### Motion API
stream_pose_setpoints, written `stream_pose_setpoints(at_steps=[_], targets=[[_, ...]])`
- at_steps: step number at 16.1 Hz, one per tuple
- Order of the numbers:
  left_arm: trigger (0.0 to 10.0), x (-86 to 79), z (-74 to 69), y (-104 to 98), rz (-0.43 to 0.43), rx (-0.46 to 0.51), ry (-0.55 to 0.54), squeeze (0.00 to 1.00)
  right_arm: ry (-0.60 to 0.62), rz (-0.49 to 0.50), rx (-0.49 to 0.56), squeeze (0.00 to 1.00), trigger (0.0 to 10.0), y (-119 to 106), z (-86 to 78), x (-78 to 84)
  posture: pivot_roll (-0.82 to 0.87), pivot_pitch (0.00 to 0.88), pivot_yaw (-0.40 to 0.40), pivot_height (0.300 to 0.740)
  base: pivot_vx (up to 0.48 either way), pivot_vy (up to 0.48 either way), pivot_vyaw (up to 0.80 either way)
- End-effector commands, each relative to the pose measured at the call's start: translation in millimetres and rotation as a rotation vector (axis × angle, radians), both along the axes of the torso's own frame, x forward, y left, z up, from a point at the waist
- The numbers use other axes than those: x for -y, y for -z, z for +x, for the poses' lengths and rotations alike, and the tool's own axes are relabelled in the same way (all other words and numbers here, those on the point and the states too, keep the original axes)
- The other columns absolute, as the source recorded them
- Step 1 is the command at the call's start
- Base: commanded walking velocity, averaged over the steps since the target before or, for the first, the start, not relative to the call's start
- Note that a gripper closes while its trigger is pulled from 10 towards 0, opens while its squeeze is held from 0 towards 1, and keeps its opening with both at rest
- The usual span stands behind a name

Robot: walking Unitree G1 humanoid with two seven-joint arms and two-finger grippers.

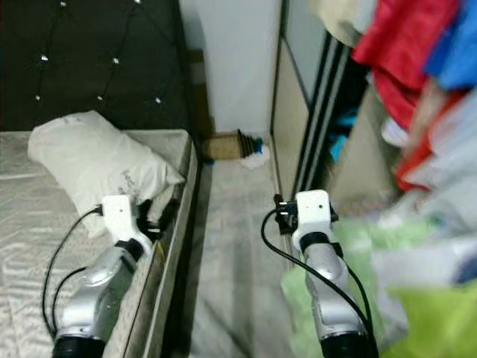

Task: Clean up the room

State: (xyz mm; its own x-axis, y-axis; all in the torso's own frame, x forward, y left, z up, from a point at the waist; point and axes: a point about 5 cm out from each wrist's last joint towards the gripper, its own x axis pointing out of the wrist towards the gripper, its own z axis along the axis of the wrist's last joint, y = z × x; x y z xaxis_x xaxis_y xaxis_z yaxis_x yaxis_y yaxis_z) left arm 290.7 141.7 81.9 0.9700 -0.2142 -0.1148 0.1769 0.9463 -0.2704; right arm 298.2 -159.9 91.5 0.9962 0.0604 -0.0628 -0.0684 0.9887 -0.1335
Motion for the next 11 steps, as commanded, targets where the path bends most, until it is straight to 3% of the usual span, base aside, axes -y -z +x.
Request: stream_pose_setpoints(at_steps=[1, 3, 6, 11], targets=[[10.0, -9.5, -1.4, 0.6, 0.011, -0.007, -0.034, 0.0, -0.035, 0.004, -0.001, 0.0, 10.0, 0.1, -2.1, -8.4, -0.17, 0.0, 0.045, 0.74, 0.398, 0.0, 0.0], [10.0, -11.0, -2.9, 0.7, 0.015, -0.007, -0.068, 0.0, -0.057, -0.002, -0.005, 0.0, 10.0, 1.7, -5.1, -10.0, -0.16, 0.0, 0.047, 0.74, 0.349, 0.328, 0.0], [10.0, -16.4, -9.7, 9.1, 0.111, -0.072, -0.172, 0.0, -0.083, 0.019, -0.016, 0.0, 10.0, 3.3, -6.9, -12.0, -0.15, 0.0, 0.044, 0.74, 0.0, 0.0, 0.0], [10.0, -32.1, -16.7, 1.0, 0.153, -0.021, -0.221, 0.0, -0.133, 0.004, -0.011, 0.0, 10.0, 1.7, -6.7, -14.7, -0.14, 0.0, 0.046, 0.74, 0.0, 0.0, 0.0]])
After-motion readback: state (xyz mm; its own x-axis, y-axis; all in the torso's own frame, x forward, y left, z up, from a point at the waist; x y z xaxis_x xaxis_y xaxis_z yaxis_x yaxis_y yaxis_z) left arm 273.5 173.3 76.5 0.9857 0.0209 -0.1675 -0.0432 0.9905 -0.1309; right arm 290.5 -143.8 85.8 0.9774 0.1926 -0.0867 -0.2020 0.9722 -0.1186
